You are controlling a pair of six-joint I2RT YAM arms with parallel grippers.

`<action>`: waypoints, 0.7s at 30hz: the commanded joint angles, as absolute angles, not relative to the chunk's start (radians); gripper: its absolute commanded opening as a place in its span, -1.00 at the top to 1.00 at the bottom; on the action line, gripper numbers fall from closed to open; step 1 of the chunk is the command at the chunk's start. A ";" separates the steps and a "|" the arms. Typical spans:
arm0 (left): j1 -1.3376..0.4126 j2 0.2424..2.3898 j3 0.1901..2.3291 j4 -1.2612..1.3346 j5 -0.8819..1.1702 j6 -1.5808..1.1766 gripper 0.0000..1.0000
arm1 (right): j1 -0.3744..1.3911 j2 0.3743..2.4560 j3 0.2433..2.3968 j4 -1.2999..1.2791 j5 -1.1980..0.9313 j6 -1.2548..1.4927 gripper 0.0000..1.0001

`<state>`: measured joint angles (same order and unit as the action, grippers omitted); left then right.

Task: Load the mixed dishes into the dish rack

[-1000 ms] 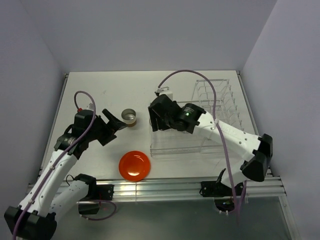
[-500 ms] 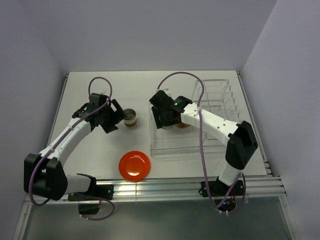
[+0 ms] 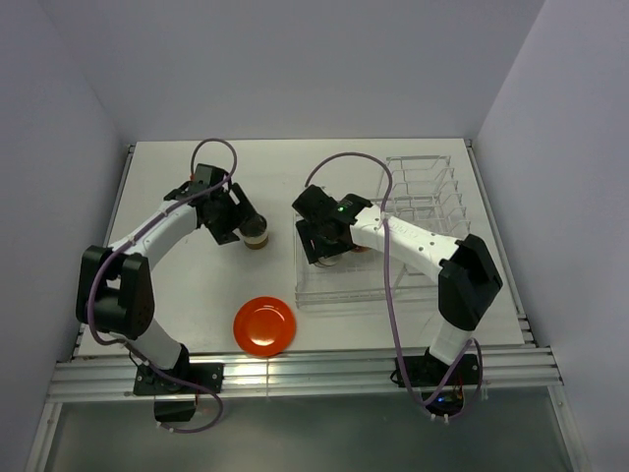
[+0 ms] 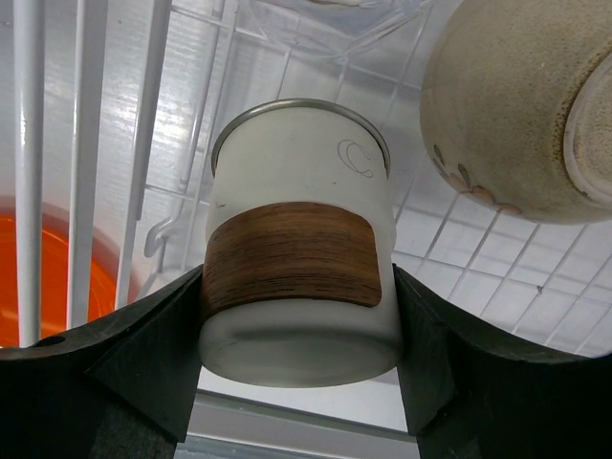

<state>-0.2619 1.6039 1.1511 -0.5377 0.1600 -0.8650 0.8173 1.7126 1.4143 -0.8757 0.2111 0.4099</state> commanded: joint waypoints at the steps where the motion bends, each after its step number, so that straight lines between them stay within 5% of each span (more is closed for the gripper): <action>1: -0.258 1.634 1.195 -0.528 0.158 -0.834 -0.67 | 0.811 1.726 1.414 -0.845 0.195 0.397 0.67; 4: -0.256 1.646 1.186 -0.525 0.149 -0.839 -0.66 | 0.811 1.732 1.419 -0.847 0.196 0.396 0.27; 13: -0.256 1.675 1.163 -0.508 0.144 -0.844 -0.62 | 0.811 1.738 1.433 -0.842 0.202 0.396 -0.49; 21: -0.256 1.706 1.155 -0.503 0.132 -0.842 -0.47 | 0.811 1.692 1.454 -0.842 0.218 0.393 -0.64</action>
